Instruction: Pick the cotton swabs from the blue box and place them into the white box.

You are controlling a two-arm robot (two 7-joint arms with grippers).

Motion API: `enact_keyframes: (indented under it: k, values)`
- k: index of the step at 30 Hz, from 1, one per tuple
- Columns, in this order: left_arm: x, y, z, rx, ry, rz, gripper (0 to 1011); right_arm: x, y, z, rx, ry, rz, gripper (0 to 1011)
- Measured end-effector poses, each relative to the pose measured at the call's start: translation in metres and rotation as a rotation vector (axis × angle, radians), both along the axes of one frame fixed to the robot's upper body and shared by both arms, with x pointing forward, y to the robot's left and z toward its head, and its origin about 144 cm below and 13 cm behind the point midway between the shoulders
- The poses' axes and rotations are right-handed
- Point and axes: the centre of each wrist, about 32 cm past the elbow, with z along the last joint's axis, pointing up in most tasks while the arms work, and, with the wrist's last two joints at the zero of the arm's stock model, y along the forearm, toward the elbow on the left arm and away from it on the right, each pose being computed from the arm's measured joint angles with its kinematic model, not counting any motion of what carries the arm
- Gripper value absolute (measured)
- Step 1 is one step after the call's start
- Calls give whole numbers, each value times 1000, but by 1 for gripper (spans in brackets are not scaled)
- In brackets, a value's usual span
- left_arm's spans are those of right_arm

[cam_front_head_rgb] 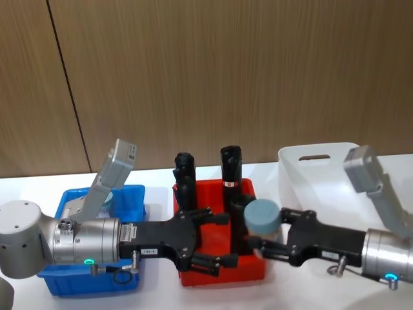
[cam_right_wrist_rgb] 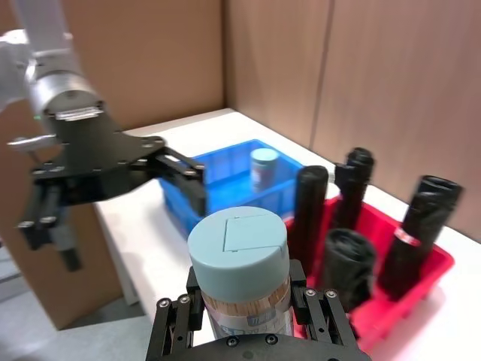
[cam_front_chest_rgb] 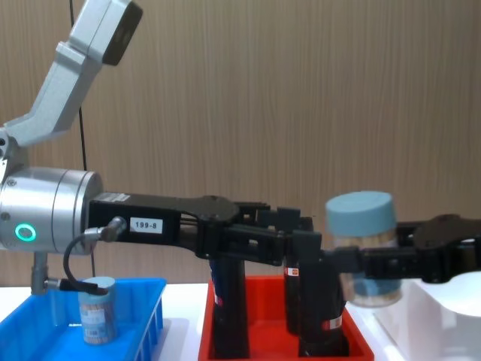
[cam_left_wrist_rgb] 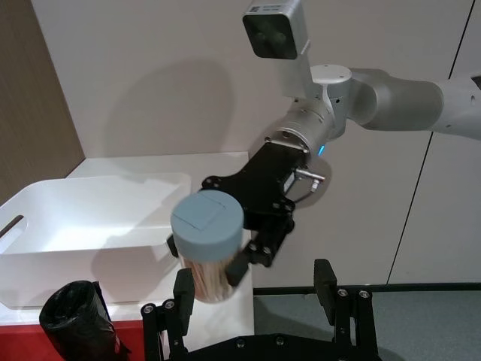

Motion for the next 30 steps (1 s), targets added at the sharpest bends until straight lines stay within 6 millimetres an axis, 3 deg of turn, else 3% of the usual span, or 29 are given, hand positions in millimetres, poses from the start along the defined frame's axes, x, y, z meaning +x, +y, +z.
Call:
enact_keyframes:
  k: [16,30]
  values:
    - [0,0,0,0,0,0,1004,20,-39,0,-2,-38,-231,648]
    - [0,0,0,0,0,0,1004,45,-59,-7,-32,-61,-418,648]
